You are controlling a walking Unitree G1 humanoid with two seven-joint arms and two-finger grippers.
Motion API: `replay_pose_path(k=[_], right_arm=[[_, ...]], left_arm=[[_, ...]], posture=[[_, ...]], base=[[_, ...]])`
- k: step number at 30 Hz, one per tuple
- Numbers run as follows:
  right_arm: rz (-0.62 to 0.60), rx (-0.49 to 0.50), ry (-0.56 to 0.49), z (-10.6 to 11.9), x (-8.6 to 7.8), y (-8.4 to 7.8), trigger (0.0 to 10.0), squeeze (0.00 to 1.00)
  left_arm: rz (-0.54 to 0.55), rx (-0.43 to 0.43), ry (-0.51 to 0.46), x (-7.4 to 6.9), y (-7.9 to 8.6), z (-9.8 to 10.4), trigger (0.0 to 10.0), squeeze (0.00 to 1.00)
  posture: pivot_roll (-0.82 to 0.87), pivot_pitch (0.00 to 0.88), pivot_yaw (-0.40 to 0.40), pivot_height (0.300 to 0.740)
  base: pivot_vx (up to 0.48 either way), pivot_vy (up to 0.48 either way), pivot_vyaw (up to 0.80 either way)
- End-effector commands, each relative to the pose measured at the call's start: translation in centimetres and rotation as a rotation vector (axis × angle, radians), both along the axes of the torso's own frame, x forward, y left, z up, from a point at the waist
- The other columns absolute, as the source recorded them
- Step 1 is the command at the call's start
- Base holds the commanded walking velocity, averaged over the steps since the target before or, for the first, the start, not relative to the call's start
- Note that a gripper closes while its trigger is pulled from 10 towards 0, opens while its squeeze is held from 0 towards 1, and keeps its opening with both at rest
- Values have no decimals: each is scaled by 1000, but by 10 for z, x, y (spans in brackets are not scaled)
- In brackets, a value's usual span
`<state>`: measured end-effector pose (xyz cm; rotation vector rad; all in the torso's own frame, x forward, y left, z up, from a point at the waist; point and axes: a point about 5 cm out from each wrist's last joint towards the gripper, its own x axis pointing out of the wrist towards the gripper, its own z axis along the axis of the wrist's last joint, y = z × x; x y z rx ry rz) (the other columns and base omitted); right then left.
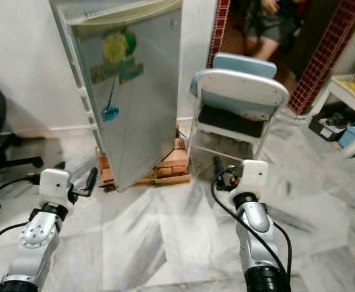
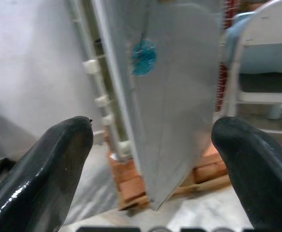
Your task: Restocking fridge
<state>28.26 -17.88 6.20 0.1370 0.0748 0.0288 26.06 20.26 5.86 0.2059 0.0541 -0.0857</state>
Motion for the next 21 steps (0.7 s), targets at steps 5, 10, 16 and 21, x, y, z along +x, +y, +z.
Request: replay_pose_path(k=[5,10,16,21], right_arm=[[34,8,-13,3,4,11,10000,0],[35,4,-11,3,4,11,10000,0],[34,-1,-9,3,5,10,10000,0],[33,-4,-10,3,6,11,10000,0]], left_arm=[[29,17,16,-3,12,-1,10000,0],[28,15,21,-3,11,-2,10000,0],[25,14,20,-3,8,-3,10000,0],[21,13,25,-3,8,-4,10000,0]], posture=[[74,0,-41,740],[72,0,-41,740],[66,0,-43,740],[67,0,-41,740]], base=[[218,405,0],[0,441,0],[0,444,0],[0,442,0]])
